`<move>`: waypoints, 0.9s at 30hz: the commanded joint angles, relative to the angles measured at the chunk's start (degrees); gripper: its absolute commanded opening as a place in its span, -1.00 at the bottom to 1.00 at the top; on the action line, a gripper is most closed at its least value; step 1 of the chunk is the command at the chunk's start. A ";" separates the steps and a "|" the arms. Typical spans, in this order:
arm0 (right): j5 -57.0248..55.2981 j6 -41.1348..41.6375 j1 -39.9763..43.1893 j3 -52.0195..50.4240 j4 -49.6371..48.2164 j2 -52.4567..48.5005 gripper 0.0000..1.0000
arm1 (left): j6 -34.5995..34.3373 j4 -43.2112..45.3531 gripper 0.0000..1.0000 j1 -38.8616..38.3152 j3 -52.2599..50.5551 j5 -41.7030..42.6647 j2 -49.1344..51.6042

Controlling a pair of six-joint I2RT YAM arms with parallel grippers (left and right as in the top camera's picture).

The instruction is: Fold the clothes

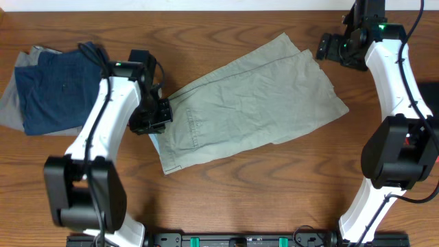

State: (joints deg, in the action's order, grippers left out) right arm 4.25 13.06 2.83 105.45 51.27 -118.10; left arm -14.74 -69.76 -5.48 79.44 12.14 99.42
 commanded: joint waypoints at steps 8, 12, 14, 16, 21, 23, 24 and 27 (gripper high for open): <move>-1.05 0.15 -4.20 0.48 -7.65 -4.57 0.98 | -0.55 3.98 -0.22 -0.07 0.48 -3.45 -1.31; -1.57 -0.68 -4.74 0.48 -12.72 -5.90 0.99 | -0.66 11.37 0.17 -0.07 0.15 -4.85 0.15; -2.86 -1.27 -4.76 0.46 -15.67 -7.13 0.99 | -1.60 12.74 0.18 -0.04 0.15 -4.90 1.31; -3.52 -1.66 -4.79 0.46 -17.84 -8.46 0.99 | -1.92 12.94 0.18 -0.04 0.15 -4.87 2.38; -3.91 -1.77 -4.76 0.46 -22.21 -12.46 0.96 | -1.90 13.18 0.18 -0.04 0.13 -4.90 3.78; -4.28 -1.75 -4.76 0.46 -23.26 -14.29 0.94 | -1.90 13.55 0.18 -0.04 0.13 -4.90 3.78; -4.28 -1.77 -4.76 0.46 -23.76 -15.34 0.93 | -1.90 13.70 0.18 -0.04 0.13 -4.90 3.78; -4.31 -1.70 -4.76 0.46 -25.18 -17.92 0.91 | -1.92 13.77 0.18 -0.04 0.13 -4.90 3.78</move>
State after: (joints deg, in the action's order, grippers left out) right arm 1.02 12.29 -1.48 105.45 26.76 -133.25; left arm -16.34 -55.96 -5.45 79.50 8.36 102.89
